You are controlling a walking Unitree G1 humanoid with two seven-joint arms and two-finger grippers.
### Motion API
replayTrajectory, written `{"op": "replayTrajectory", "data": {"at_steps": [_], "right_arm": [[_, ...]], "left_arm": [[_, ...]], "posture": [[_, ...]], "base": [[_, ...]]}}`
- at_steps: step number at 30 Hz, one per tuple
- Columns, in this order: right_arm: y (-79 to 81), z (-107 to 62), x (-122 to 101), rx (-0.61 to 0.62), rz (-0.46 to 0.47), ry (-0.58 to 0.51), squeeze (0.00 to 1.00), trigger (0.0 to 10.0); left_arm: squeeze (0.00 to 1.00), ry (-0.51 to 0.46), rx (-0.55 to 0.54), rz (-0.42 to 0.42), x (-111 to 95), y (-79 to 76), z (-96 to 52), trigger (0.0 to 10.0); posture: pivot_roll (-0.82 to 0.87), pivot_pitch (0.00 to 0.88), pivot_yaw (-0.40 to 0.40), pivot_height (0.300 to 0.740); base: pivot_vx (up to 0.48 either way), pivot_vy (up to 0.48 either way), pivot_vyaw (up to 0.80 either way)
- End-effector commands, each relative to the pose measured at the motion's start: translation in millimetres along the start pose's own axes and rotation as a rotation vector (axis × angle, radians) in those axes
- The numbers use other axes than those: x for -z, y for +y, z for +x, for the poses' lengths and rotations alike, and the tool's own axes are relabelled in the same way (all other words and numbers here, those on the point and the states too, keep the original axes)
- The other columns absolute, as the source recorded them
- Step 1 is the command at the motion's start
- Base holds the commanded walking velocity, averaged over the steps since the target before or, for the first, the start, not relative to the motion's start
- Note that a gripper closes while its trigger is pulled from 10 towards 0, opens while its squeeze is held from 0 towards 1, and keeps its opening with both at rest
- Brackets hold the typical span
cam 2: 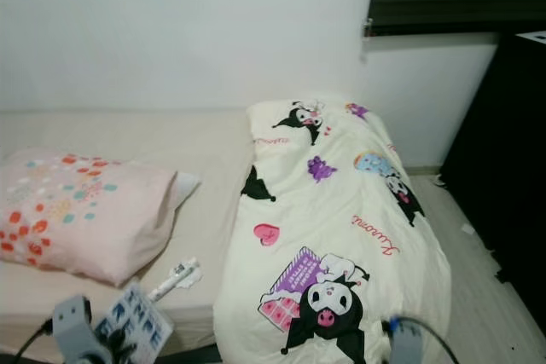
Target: Clean up the room
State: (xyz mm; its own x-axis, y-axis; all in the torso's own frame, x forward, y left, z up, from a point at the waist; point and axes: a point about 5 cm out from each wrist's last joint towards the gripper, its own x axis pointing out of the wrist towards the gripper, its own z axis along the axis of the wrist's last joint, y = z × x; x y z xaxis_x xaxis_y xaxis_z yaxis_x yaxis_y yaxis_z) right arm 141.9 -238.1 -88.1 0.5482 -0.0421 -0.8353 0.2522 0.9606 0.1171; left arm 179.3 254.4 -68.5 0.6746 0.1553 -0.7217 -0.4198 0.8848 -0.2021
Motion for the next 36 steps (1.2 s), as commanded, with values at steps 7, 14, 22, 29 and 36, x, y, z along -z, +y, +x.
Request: {"op": "replayTrajectory", "data": {"at_steps": [7, 14, 22, 29, 36], "right_arm": [[-29.4, -26.6, 74.9, 0.120, -0.041, 0.215, 0.00, 10.0], [-46.0, -35.7, 81.3, 0.151, -0.064, 0.226, 0.00, 10.0], [-51.4, -30.2, 61.3, 0.163, -0.100, 0.190, 0.00, 10.0], [-38.3, -20.9, 49.9, 0.145, -0.130, 0.170, 0.00, 10.0], [-34.0, -19.5, 50.8, 0.139, -0.155, 0.172, 0.00, 10.0]], "left_arm": [[0.00, 0.120, -0.067, 0.086, 31.6, 19.1, -12.1, 10.0], [0.00, 0.124, -0.034, 0.121, 28.7, 7.3, -7.6, 10.0], [0.00, 0.126, 0.014, 0.165, 24.8, -9.6, -2.1, 10.0], [0.00, 0.145, 0.022, 0.162, 28.0, -13.5, -1.8, 10.0], [0.00, 0.164, 0.023, 0.155, 31.9, -15.0, -2.4, 10.0]], "posture": [[0.00, 0.000, 0.017, 0.740], [-0.01, 0.000, 0.018, 0.740], [-0.01, 0.000, 0.017, 0.740], [-0.01, 0.000, 0.011, 0.740], [-0.01, 0.000, 0.006, 0.740]], "base": [[0.000, 0.000, 0.70], [0.000, 0.000, 0.72], [0.000, 0.000, 0.72], [0.000, 0.000, 0.72], [0.000, 0.000, 0.72]]}}
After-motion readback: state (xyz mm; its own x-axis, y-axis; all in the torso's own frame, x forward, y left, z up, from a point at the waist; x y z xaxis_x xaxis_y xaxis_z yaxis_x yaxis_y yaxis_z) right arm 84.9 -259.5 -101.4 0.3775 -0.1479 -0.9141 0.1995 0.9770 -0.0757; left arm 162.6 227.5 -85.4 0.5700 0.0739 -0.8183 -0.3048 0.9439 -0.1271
